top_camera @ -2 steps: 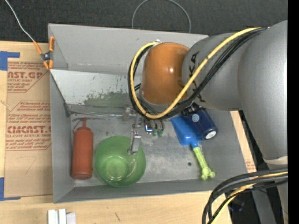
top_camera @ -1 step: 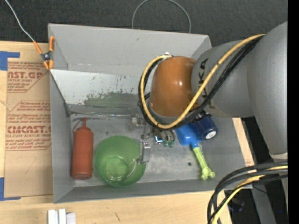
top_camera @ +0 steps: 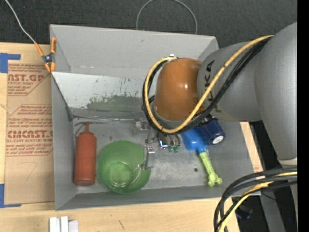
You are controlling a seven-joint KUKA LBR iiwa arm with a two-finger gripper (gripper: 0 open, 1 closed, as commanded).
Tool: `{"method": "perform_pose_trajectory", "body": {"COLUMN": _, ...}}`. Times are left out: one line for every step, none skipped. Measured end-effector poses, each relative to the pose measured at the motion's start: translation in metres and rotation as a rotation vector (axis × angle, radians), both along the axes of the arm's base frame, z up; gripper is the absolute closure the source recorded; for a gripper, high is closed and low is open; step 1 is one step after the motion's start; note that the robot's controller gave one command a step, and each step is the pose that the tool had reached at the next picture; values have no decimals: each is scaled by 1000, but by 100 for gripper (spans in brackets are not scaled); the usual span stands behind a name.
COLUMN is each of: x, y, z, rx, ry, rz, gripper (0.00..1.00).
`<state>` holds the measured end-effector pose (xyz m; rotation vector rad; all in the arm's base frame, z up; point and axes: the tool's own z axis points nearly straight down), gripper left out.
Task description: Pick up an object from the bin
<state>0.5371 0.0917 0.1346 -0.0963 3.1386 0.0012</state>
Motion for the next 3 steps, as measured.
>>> {"method": "perform_pose_trajectory", "body": {"x": -16, "y": -12, "z": -12, "rx": 0, "ry": 2, "rz": 169, "gripper": 0}}
{"method": "perform_pose_trajectory", "body": {"x": 5, "y": 30, "z": -59, "rx": 2, "ry": -3, "rz": 52, "gripper": 0}}
{"method": "perform_pose_trajectory", "body": {"x": -12, "y": 52, "z": -57, "rx": 7, "ry": -46, "rz": 245, "gripper": 100}}
